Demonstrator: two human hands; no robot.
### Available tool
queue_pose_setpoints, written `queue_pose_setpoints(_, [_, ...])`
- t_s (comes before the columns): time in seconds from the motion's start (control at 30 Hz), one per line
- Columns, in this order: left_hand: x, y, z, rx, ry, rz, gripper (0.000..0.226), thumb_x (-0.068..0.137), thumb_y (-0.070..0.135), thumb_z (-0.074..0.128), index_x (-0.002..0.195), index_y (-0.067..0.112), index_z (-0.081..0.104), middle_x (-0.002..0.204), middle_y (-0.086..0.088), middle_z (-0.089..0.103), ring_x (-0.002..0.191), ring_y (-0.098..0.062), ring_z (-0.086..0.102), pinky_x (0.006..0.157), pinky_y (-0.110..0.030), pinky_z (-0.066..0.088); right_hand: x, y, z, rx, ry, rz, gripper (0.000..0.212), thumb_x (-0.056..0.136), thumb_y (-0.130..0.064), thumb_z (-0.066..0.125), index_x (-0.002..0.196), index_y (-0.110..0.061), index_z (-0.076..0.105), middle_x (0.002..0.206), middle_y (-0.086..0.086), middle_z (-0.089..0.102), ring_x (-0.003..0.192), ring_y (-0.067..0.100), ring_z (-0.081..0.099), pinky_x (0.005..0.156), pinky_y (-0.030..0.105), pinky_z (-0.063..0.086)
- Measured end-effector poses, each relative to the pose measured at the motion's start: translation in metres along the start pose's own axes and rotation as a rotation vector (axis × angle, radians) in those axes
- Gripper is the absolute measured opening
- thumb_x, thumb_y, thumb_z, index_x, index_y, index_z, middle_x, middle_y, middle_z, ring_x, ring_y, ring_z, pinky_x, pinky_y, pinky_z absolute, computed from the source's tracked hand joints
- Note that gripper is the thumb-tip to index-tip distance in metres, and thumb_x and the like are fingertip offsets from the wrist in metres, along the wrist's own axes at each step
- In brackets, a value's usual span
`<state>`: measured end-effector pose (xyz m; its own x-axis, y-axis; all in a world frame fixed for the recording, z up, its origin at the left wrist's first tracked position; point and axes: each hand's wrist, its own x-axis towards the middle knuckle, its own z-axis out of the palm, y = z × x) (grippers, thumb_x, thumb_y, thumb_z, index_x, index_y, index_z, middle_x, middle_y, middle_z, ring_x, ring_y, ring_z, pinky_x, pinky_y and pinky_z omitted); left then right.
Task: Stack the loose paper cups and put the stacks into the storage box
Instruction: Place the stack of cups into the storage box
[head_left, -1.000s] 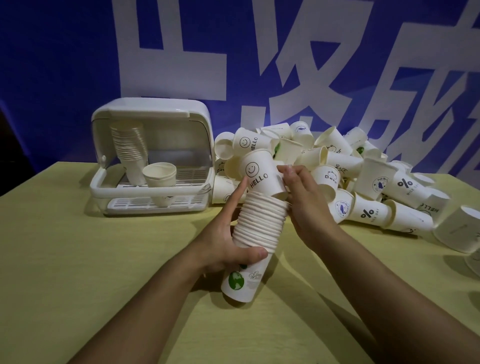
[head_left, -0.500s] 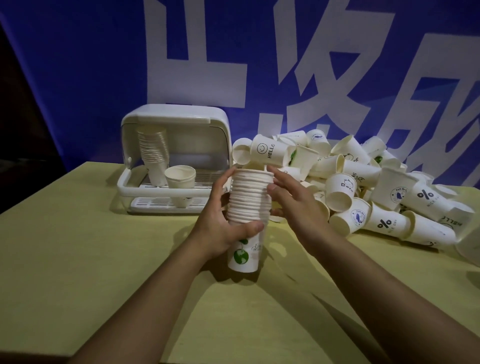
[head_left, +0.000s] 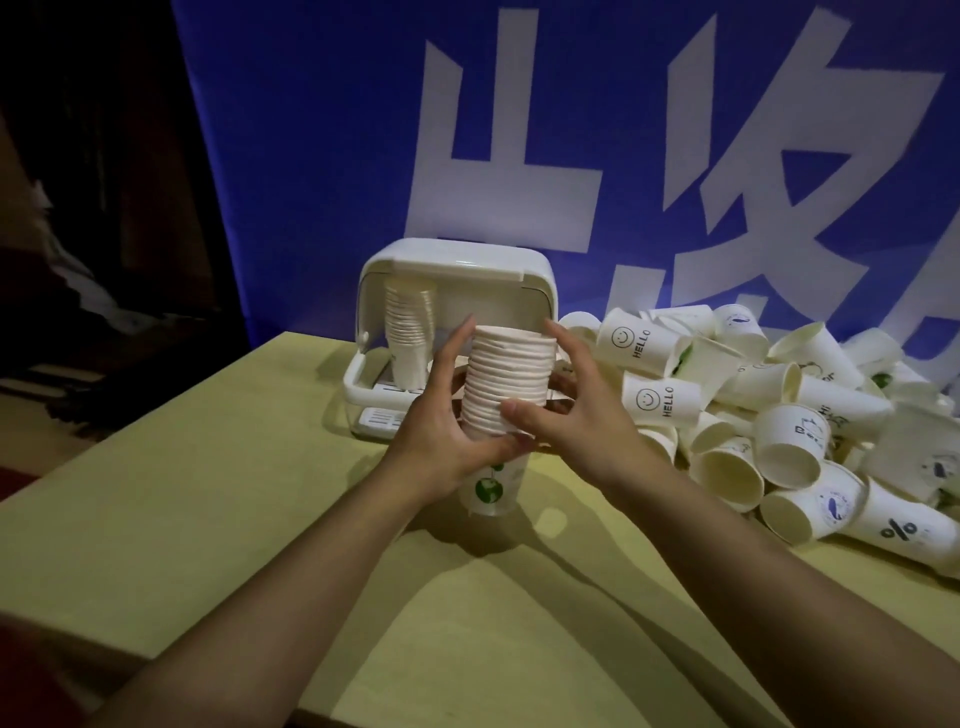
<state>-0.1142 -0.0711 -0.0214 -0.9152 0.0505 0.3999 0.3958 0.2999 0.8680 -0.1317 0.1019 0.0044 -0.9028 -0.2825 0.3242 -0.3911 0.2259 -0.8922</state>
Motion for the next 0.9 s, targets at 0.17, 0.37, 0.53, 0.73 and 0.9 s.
queue_pose_setpoints(0.17, [0.026,-0.013,-0.028,-0.031,0.173,0.049,0.075,0.091,0.029,0.065,0.154,0.04,0.024,0.131,0.012,0.057,0.118,0.001,0.056,0.087,-0.015,0.048,0.021,-0.007,-0.003,0.023,0.186,-0.096,0.088,0.081,-0.028,0.081,0.146,-0.048,0.025,0.114,-0.022,0.053,0.102,-0.004,0.057,0.082,0.023,0.052])
queue_pose_setpoints(0.37, [0.069,-0.045,-0.031,0.371,0.241,-0.222,0.095,0.083,0.037,0.078,0.154,0.045,0.016,0.148,0.006,0.051,0.133,-0.025,0.051,0.102,-0.041,0.045,0.067,-0.015,0.005,-0.051,0.342,-0.182,0.094,0.082,-0.03,0.08,0.15,-0.046,0.018,0.123,-0.014,0.049,0.096,-0.014,0.057,0.081,0.014,0.053])
queue_pose_setpoints(0.53, [0.073,-0.047,-0.012,0.64,0.234,-0.389,0.119,0.072,0.073,0.072,0.156,0.042,-0.006,0.163,-0.001,0.033,0.152,-0.033,0.023,0.12,-0.063,0.015,0.103,-0.003,0.028,-0.077,0.352,-0.196,0.096,0.081,-0.031,0.081,0.151,-0.045,0.016,0.137,-0.003,0.053,0.115,0.01,0.058,0.097,0.039,0.054])
queue_pose_setpoints(0.73, [0.072,-0.052,-0.002,0.755,0.304,-0.418,0.113,0.076,0.082,0.058,0.158,0.029,0.002,0.153,-0.011,0.048,0.149,-0.028,0.031,0.119,-0.059,-0.014,0.117,0.02,0.045,-0.128,0.326,-0.187,0.095,0.078,-0.033,0.083,0.149,-0.044,0.021,0.13,-0.022,0.047,0.121,0.01,0.054,0.1,0.044,0.052])
queue_pose_setpoints(0.9, [0.075,-0.058,-0.003,0.775,0.313,-0.416,0.104,0.077,0.078,0.058,0.155,0.029,0.01,0.145,-0.009,0.056,0.146,-0.027,0.037,0.119,-0.057,-0.015,0.111,0.043,0.057,-0.212,0.156,-0.105,0.097,0.077,-0.03,0.084,0.15,-0.043,0.021,0.143,-0.003,0.052,0.123,0.012,0.054,0.1,0.048,0.052])
